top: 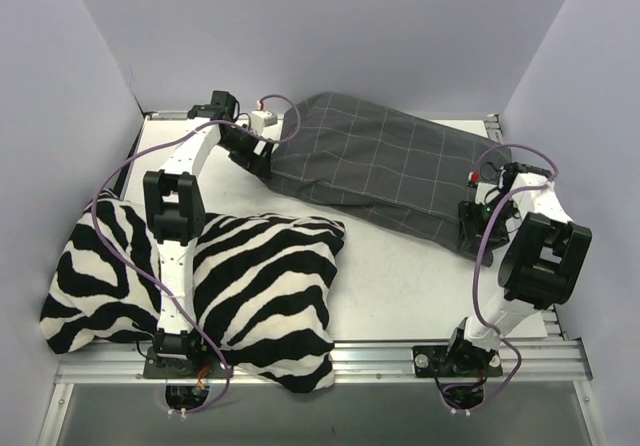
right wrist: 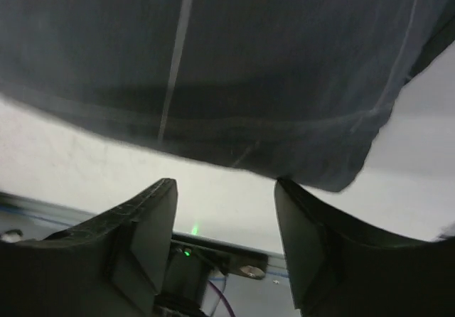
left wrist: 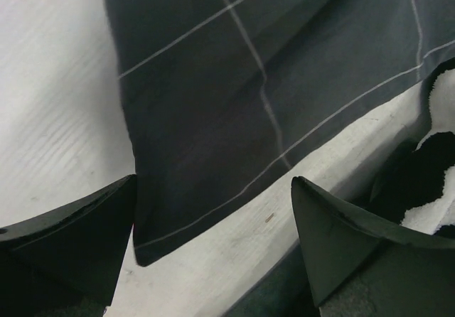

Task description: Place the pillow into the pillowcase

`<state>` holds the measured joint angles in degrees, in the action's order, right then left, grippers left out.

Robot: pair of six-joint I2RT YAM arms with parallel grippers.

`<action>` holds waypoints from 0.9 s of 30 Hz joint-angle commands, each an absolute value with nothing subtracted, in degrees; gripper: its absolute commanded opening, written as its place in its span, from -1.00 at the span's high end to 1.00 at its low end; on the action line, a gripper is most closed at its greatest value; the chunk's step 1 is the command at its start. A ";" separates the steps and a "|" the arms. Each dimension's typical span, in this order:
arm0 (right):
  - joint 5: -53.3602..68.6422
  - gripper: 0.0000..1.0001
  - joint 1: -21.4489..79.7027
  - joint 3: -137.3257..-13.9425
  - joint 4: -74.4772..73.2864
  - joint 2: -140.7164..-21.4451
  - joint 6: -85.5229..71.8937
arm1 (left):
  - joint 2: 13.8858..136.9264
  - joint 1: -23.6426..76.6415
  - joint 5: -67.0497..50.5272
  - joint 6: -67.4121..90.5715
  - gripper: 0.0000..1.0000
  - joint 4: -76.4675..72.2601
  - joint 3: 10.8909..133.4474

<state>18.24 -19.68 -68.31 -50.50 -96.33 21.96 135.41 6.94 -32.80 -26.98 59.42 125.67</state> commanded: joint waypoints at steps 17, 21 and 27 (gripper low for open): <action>7.91 1.00 -31.99 -85.44 -50.97 -99.23 34.88 | 124.22 2.28 -30.16 -47.61 0.64 70.31 120.62; 11.41 1.00 -29.54 -83.06 -55.18 -97.56 37.09 | 118.92 6.23 -23.92 -54.31 -0.14 68.56 104.00; 20.64 -0.15 -17.07 -88.06 -58.80 -92.73 28.22 | 116.54 7.03 -29.16 -51.16 -0.50 67.68 107.21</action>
<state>13.93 -22.98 -84.53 -53.34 -98.61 31.33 120.40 7.77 -25.56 -49.89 68.34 102.00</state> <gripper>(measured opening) 0.537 0.736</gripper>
